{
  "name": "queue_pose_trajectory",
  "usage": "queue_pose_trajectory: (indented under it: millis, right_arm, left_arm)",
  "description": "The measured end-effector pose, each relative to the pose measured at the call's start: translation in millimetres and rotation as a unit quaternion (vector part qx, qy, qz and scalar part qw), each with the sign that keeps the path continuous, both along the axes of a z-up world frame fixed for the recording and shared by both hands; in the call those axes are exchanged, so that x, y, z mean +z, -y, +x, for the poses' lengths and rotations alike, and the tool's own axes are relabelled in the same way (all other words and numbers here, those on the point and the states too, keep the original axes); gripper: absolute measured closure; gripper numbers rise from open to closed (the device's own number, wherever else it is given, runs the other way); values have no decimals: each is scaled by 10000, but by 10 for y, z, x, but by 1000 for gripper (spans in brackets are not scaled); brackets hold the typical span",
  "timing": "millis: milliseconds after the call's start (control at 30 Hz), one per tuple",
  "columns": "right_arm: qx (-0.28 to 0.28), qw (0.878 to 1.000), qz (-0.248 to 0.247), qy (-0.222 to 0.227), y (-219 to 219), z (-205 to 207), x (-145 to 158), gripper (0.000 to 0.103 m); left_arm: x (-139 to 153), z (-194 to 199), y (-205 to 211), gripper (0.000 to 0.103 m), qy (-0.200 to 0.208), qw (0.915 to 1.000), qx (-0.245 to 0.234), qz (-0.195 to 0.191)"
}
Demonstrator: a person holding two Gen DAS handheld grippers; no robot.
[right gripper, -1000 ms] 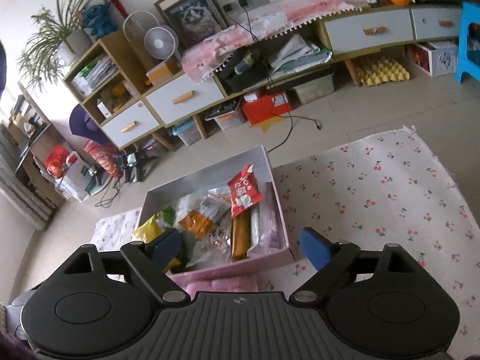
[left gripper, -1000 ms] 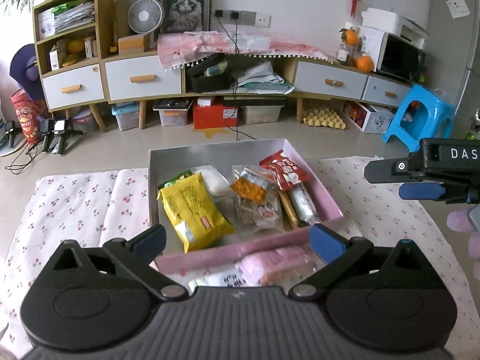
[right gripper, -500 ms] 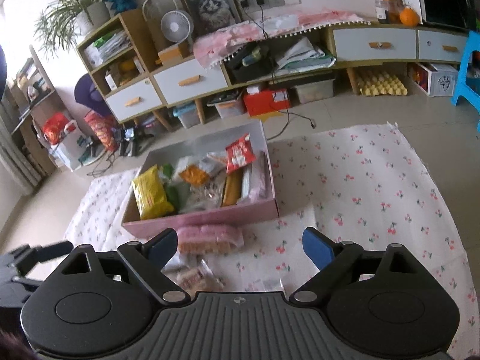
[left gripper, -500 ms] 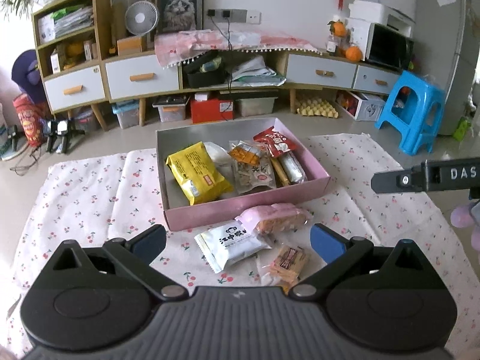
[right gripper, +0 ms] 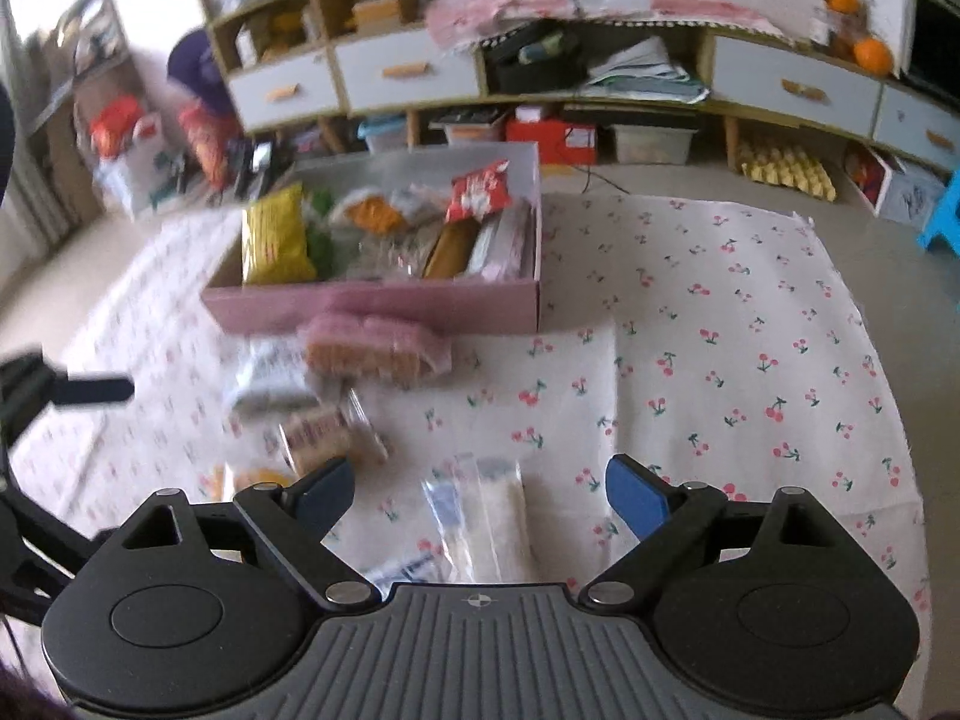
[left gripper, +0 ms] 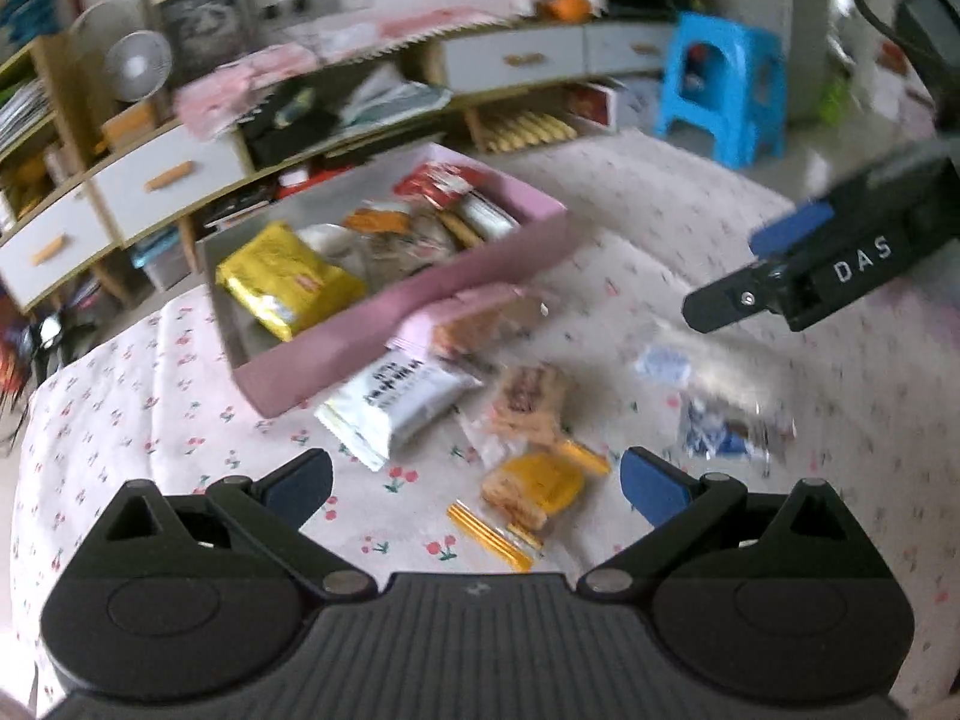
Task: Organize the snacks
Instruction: 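Move both tools back over the remaining snacks on the cloth, then grasp the brown square packet with the left tool while the right tool grasps the clear white-rice bag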
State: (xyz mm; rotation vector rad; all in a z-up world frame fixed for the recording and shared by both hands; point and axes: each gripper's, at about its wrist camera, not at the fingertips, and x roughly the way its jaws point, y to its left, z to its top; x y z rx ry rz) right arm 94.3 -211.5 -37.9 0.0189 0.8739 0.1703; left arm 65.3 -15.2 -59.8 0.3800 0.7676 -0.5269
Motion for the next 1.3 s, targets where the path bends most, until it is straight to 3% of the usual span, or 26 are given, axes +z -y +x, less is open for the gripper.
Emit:
queue_pose_trajectory:
  millis: [233, 333, 467, 800, 1067, 1300]
  right_arm:
    - [293, 9992, -177, -228, -52, 40, -129, 10]
    - [257, 9985, -254, -408, -60, 66, -187, 10]
    - [148, 9961, -273, -825, -71, 109, -290, 10]
    - [-327, 9891, 333, -1398, -31, 216, -408, 11]
    - [-586, 9853, 545, -1507, 18, 270, -441, 13]
    - [-690, 9855, 478, -1472, 43, 295, -440, 16]
  left_arm:
    - [-167, 56, 85, 3, -157, 9997, -45, 179]
    - [-202, 89, 69, 6, -114, 9997, 154, 130]
    - [-267, 183, 77, 12, -351, 9990, 248, -109]
    - [-317, 345, 189, 24, -577, 9960, 524, -436]
    - [-352, 450, 220, 35, -640, 9926, 831, -618]
    - [-349, 451, 266, 42, -576, 9936, 790, -573]
